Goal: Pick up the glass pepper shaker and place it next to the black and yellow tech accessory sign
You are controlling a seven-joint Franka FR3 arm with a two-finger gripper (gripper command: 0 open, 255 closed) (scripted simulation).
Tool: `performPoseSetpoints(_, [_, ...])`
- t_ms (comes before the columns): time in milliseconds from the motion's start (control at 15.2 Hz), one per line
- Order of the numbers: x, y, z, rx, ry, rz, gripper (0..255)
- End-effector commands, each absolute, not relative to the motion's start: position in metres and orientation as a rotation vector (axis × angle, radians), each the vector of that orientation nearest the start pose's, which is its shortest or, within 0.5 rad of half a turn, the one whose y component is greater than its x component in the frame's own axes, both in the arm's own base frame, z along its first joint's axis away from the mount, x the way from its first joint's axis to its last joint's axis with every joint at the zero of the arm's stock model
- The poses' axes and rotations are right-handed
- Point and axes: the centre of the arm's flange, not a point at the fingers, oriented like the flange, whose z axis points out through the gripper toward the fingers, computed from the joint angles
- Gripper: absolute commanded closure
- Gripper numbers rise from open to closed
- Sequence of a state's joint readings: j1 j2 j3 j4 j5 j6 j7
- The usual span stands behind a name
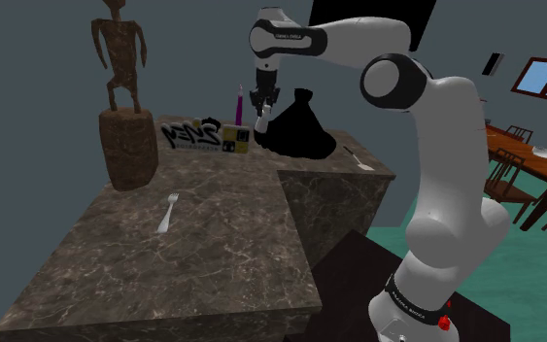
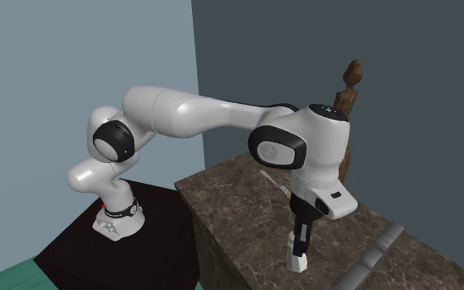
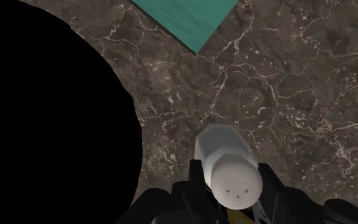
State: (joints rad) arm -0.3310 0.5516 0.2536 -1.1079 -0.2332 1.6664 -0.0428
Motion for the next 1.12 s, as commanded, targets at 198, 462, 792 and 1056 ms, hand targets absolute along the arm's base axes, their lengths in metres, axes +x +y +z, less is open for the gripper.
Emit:
performPoseSetpoints(198, [0.701,-0.127,0.483,-3.242,0.085,-0.025,255])
performPoseSetpoints(462, [0.701,-0.127,0.462,-3.242,0.085,-0.025,255])
performPoseSetpoints(792, [0.701,-0.127,0.435,-3.242,0.085,-0.025,255])
performPoseSetpoints(1056, [0.701,-0.127,0.414,-3.242,0.085,-0.025,255])
